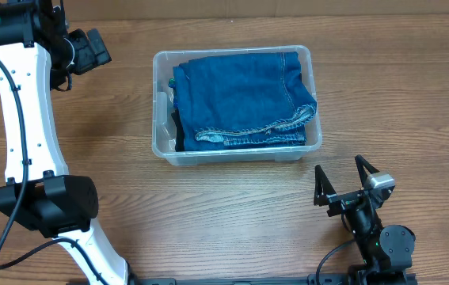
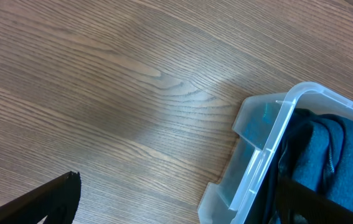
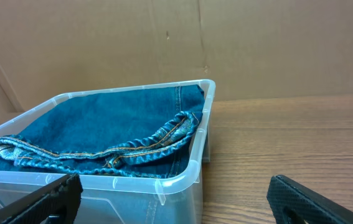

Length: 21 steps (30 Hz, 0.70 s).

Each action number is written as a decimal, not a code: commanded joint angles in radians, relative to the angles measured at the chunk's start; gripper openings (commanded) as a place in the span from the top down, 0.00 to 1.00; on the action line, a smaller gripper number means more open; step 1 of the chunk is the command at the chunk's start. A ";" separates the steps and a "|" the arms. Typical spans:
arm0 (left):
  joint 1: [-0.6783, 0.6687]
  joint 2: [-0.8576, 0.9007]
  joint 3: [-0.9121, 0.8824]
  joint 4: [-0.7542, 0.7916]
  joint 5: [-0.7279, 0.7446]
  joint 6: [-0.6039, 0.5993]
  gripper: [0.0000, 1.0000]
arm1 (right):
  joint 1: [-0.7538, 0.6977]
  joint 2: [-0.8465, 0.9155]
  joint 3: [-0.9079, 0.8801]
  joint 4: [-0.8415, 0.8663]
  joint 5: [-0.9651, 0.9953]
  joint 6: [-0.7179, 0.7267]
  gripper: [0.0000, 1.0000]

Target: Pack container

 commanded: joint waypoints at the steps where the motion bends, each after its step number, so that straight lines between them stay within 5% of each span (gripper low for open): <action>1: 0.003 -0.002 0.018 0.004 0.000 0.008 0.00 | 0.008 -0.012 -0.010 0.005 0.013 0.003 0.00; 10: 0.001 -0.026 0.018 0.069 -0.046 0.032 0.00 | 0.008 -0.012 -0.010 0.005 0.013 0.003 0.00; 15: -0.047 -0.169 0.000 0.229 0.009 0.345 0.00 | 0.008 -0.012 -0.010 0.005 0.013 0.003 0.00; 21: -0.071 -0.412 -0.319 0.459 0.041 0.490 0.00 | 0.009 -0.012 -0.010 0.005 0.013 0.003 0.00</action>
